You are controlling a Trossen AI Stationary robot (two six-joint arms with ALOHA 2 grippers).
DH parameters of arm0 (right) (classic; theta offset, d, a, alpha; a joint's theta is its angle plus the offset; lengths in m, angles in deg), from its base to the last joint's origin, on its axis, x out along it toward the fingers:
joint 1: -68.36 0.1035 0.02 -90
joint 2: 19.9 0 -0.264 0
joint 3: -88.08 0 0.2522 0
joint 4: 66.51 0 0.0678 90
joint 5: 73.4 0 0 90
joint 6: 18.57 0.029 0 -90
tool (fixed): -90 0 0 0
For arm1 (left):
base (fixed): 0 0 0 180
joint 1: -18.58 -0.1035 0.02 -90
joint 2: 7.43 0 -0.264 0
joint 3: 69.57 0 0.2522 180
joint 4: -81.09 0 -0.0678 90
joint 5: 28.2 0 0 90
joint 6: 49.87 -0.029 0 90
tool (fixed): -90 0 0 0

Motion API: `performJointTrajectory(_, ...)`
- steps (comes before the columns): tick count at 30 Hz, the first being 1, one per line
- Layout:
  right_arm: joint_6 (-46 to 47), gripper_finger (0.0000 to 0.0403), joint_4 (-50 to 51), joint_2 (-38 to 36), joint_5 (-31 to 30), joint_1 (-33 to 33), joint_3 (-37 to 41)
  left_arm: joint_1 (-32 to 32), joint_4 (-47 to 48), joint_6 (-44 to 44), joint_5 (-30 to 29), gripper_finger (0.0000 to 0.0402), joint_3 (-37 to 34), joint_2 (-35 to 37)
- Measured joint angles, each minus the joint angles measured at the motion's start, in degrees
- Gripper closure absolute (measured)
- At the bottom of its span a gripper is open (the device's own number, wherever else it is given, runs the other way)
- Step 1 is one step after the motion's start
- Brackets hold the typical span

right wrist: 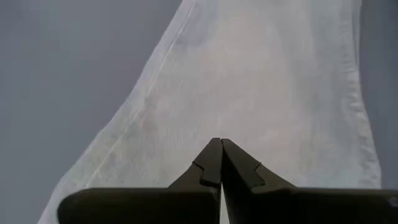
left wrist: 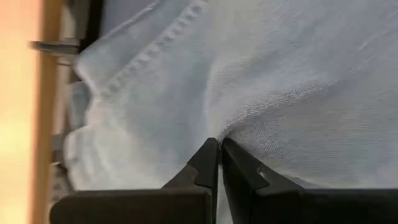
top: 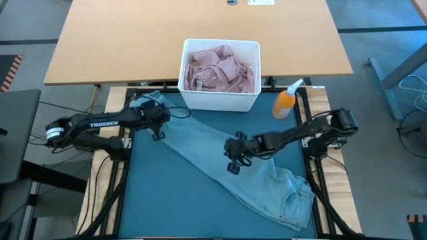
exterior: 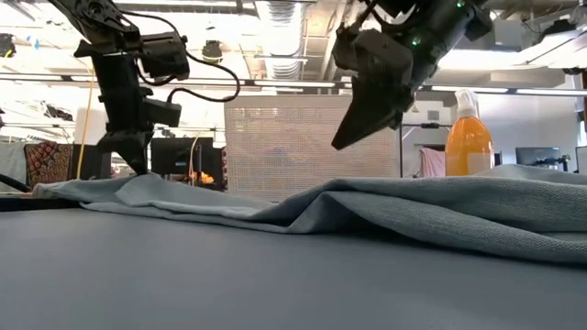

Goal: Fold Laundry from Bin
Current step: Fold the blue pants

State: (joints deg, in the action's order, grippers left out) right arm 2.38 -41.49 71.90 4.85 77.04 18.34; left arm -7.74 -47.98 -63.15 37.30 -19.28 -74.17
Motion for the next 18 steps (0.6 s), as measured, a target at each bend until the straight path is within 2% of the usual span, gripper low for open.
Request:
performJointTrajectory(3, 0.11, 0.0375, -0.34, 2.21, 0.03, 0.57, 0.0, -0.57, 0.05, 0.43, 3.98, 0.0372, 0.0, 0.02)
performJointTrajectory(6, 0.63, 0.0375, -0.62, 4.5, 0.04, 1.06, 0.0, -0.58, 1.76, 3.19, 4.52, 0.0336, 0.99, 0.02)
performJointTrajectory(12, 0.62, 0.0375, -0.51, 7.01, 2.62, 1.09, 0.02, -1.5, 10.81, 10.04, 4.77, 0.0261, 11.19, 0.02)
performJointTrajectory(15, 0.47, 0.0375, -0.77, 6.74, 2.71, 0.99, 0.0, -4.39, 11.66, 13.45, 1.43, 0.0236, 16.55, 0.03)
performJointTrajectory(18, 0.14, 0.0375, -1.36, 6.43, 2.73, 1.19, 0.0, -11.08, 11.11, 11.36, 1.77, 0.0224, 18.72, 0.04)
